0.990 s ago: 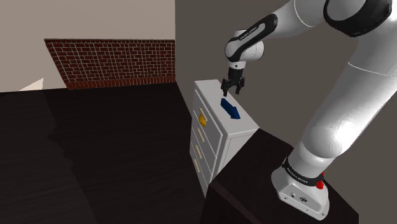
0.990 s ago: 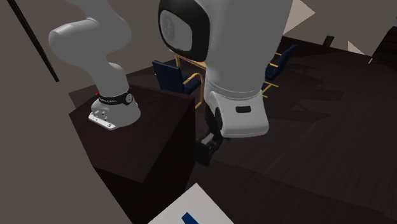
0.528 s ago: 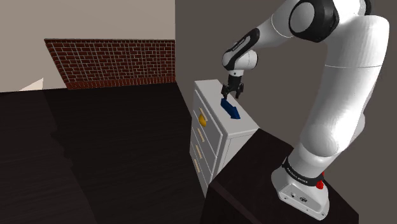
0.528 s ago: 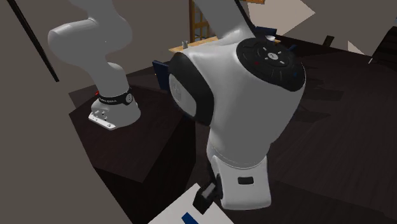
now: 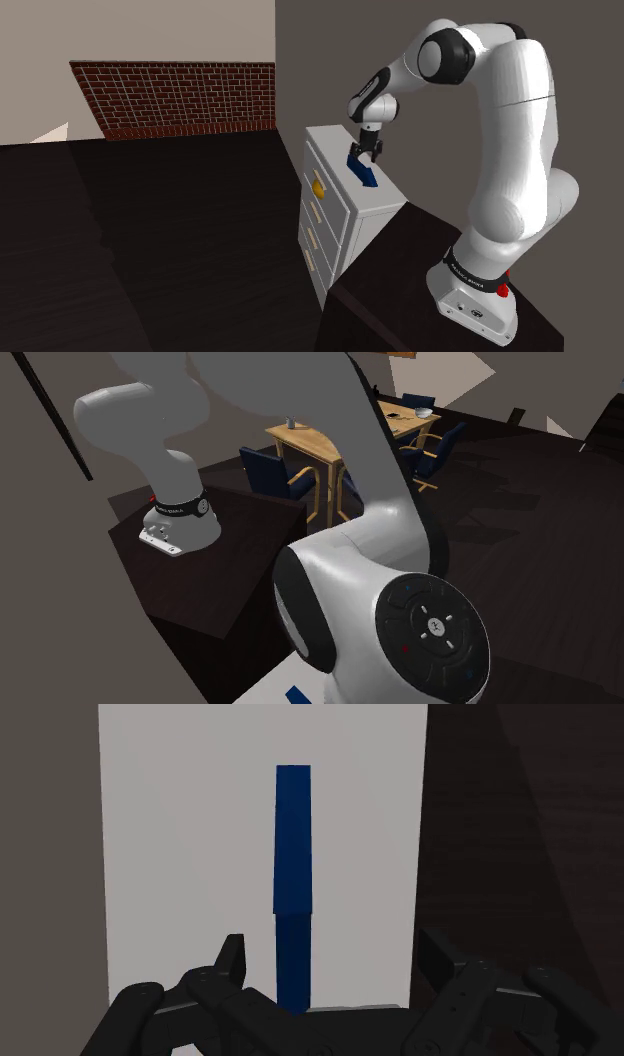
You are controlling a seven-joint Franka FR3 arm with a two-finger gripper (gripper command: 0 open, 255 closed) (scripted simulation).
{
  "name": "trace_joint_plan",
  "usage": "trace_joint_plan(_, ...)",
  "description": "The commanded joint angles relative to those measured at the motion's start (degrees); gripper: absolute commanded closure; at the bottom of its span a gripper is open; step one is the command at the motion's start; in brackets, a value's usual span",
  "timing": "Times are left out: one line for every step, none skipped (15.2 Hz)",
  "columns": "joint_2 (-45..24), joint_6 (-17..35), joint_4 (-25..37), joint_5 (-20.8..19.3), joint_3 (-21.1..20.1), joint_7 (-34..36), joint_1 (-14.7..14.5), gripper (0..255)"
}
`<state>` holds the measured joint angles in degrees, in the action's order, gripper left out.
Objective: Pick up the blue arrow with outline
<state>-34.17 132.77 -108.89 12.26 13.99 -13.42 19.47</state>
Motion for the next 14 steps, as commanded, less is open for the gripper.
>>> trace_joint_plan(-4.24,-0.43,4.31,0.78,-0.12,-0.38,1.54,0)
trace_joint_plan(-5.25,-0.49,5.31,0.94,-0.17,-0.43,1.91,0)
trace_joint_plan(-5.87,-0.04,5.46,1.10,-0.31,-0.52,2.02,0)
trace_joint_plan(-6.48,0.42,5.63,1.25,-0.45,-0.61,2.12,0)
trace_joint_plan(-7.11,0.86,5.80,1.40,-0.59,-0.70,2.22,0)
trace_joint_plan(-7.73,1.30,5.99,1.55,-0.73,-0.79,2.33,0)
trace_joint_plan(-8.37,1.73,6.19,1.70,-0.87,-0.87,2.43,0)
trace_joint_plan(-9.01,2.15,6.40,1.84,-1.01,-0.95,2.54,0)
trace_joint_plan(-9.65,2.57,6.63,1.99,-1.15,-1.03,2.65,0)
trace_joint_plan(-10.03,2.81,6.77,2.07,-1.23,-1.08,2.71,0)
trace_joint_plan(-10.03,2.81,6.76,2.07,-1.24,-1.08,2.71,0)
trace_joint_plan(-9.95,2.78,6.71,2.05,-1.21,-1.08,2.71,255)
trace_joint_plan(-9.97,2.75,6.76,2.05,-1.22,-1.07,2.71,255)
trace_joint_plan(-9.97,2.76,6.76,2.05,-1.22,-1.09,2.72,255)
